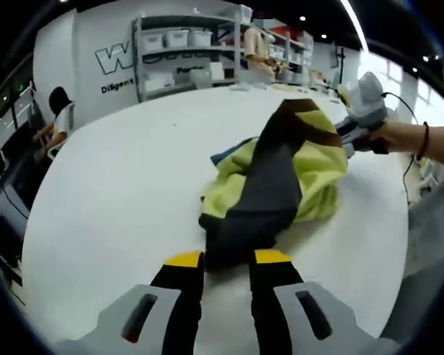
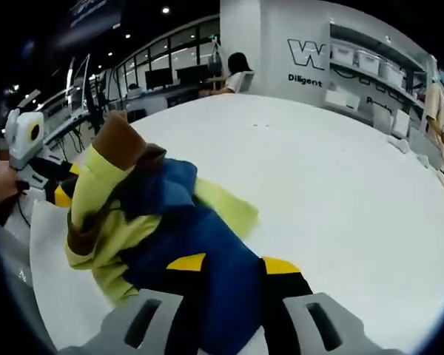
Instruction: Fold the garment on the visible template until the final outline fits inside the template.
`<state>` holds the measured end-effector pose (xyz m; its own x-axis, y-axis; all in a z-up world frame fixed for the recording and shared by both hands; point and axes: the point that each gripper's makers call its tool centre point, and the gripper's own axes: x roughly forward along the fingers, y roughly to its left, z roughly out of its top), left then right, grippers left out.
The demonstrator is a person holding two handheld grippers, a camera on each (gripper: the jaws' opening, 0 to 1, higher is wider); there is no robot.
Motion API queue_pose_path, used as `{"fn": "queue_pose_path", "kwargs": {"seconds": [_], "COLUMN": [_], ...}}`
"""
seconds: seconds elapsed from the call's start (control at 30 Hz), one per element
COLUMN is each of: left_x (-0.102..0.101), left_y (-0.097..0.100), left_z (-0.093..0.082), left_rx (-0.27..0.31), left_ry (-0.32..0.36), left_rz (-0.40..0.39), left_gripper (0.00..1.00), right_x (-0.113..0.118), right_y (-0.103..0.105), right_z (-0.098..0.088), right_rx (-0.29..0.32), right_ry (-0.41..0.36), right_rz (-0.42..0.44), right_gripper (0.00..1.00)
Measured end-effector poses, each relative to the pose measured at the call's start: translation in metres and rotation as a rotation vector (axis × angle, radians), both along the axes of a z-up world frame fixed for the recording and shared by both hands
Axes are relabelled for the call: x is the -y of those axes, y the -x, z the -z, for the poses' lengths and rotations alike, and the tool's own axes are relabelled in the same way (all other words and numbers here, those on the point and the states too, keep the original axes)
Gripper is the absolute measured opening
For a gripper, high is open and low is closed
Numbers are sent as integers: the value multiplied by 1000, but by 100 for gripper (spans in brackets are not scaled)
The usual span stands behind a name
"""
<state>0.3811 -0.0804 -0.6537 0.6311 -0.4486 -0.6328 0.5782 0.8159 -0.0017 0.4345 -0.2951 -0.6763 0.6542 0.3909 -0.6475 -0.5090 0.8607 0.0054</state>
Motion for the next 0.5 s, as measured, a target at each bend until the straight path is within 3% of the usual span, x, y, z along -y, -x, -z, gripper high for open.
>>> {"fn": "queue_pose_path", "kwargs": {"seconds": [0.13, 0.27, 0.33, 0.5], "left_x": [0, 1, 2, 1], "left_y": [1, 2, 1, 1], "left_z": [5, 10, 10, 9], "left_rx": [-16, -29, -24, -19], "left_ry": [21, 35, 38, 41], "left_rz": [-16, -14, -13, -18], "left_gripper": [10, 1, 0, 0], "right_x": [3, 1, 8, 5], "right_y": [-3, -2, -7, -6], "right_z": [0, 2, 2, 2], "right_rx": [16, 8, 31, 11], "right_ry": [50, 40, 75, 51], "right_rz": [-7, -17, 2, -2], "right_gripper": [13, 0, 0, 0]}}
